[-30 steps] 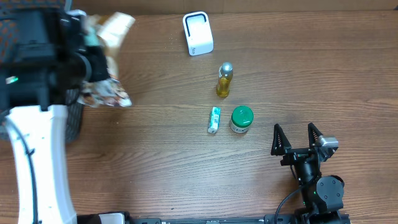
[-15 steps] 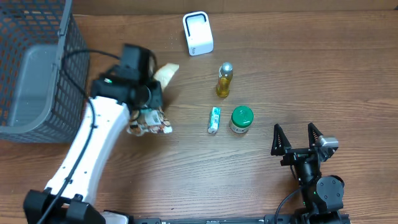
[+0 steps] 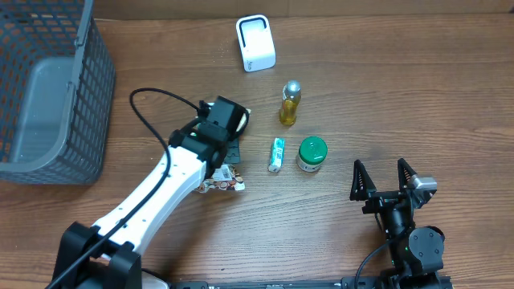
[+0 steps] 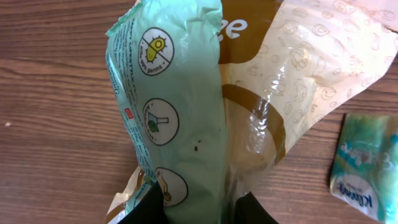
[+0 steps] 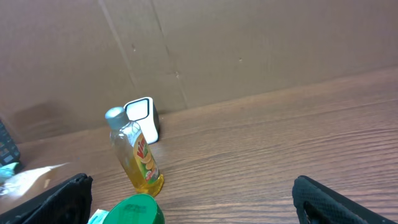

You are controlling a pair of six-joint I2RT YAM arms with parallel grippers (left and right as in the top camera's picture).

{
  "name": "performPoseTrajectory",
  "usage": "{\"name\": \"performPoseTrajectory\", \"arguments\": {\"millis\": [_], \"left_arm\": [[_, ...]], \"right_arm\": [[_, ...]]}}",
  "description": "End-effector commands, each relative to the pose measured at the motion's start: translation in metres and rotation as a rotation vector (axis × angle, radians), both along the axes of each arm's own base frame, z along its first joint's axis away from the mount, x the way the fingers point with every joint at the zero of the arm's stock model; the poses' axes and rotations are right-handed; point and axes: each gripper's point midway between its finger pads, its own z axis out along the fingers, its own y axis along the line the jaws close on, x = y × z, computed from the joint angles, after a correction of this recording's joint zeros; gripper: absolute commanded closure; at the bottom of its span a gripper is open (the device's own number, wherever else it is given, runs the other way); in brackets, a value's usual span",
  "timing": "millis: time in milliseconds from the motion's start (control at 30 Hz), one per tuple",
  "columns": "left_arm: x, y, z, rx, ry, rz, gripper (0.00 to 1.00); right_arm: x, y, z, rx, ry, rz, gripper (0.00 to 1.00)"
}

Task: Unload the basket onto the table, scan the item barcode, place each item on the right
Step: 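Lift the snack bag out and carry it toward the table center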

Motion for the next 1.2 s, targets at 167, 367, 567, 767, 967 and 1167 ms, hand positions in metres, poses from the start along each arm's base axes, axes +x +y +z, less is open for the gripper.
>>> {"name": "performPoseTrajectory", "arguments": {"millis": [167, 367, 567, 767, 967, 1167], "left_arm": [[0.007, 0.005, -0.039, 0.112, 0.036, 0.04, 0.74], [0.008, 0.002, -0.049, 0.105, 0.049, 0.036, 0.47], [0.018, -0.005, -0.036, 0.079, 0.028, 0.024, 0.26], [0.033, -0.017, 0.0, -0.015, 0.023, 0.023, 0.12], [0.033, 0.001, 0.005, -0.03, 0.074, 0.07, 0.26], [0.023, 0.012, -0.003, -0.142, 0.192, 0.021, 0.37]], "right_arm": [[0.0, 0.0, -0.002, -0.004, -0.002, 0.002, 0.0], [0.0, 0.0, -0.002, -0.004, -0.002, 0.002, 0.0], [0.0, 0.0, -0.002, -0.004, -0.002, 0.002, 0.0], [0.0, 0.0, -0.002, -0.004, -0.002, 0.002, 0.0], [0.0, 0.0, -0.002, -0.004, -0.003, 0.002, 0.0], [0.0, 0.0, -0.002, -0.004, -0.002, 0.002, 0.0]]}}
